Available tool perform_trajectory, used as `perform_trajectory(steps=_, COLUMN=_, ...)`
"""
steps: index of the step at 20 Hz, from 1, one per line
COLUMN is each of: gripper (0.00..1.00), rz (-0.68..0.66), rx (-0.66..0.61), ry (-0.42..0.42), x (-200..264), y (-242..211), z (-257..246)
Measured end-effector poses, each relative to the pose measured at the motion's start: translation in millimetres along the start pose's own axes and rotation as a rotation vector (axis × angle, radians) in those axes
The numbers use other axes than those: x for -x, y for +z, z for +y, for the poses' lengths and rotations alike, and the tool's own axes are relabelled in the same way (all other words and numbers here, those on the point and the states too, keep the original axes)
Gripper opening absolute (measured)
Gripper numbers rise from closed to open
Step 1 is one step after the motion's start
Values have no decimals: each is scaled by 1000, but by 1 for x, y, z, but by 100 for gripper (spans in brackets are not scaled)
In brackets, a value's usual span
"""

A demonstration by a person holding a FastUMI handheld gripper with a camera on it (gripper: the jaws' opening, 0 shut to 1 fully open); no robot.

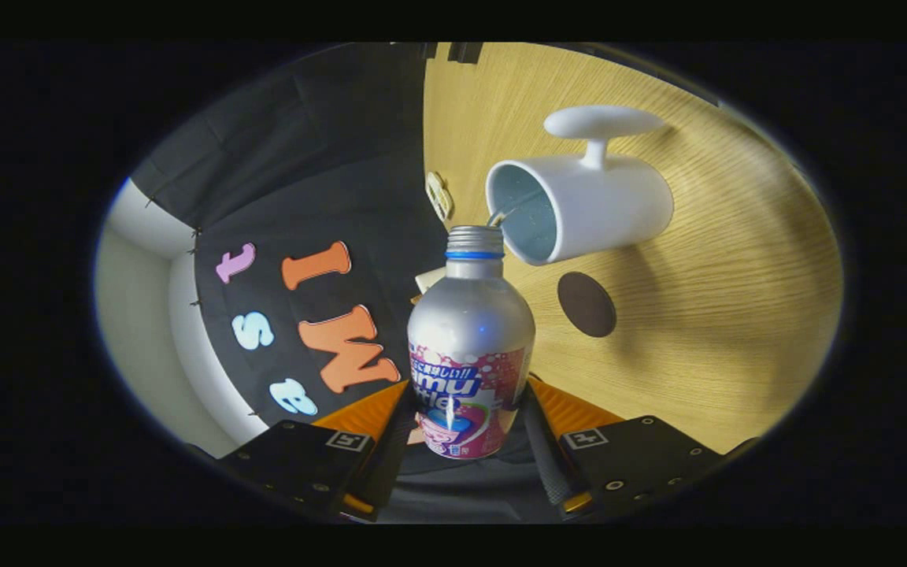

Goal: Take the bottle from table, then pour the juice into the cup, finally place the bottle on the coaster

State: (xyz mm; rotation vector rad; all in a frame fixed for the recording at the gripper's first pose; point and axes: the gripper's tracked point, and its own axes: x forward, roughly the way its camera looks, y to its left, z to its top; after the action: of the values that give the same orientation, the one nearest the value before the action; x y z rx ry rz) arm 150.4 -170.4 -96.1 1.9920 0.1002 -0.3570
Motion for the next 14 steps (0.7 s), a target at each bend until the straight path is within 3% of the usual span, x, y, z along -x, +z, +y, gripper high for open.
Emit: perform_trajectory(steps=14, gripper=73, rz=-7, rx=-38, ry=10, x=-3, y=1, z=12)
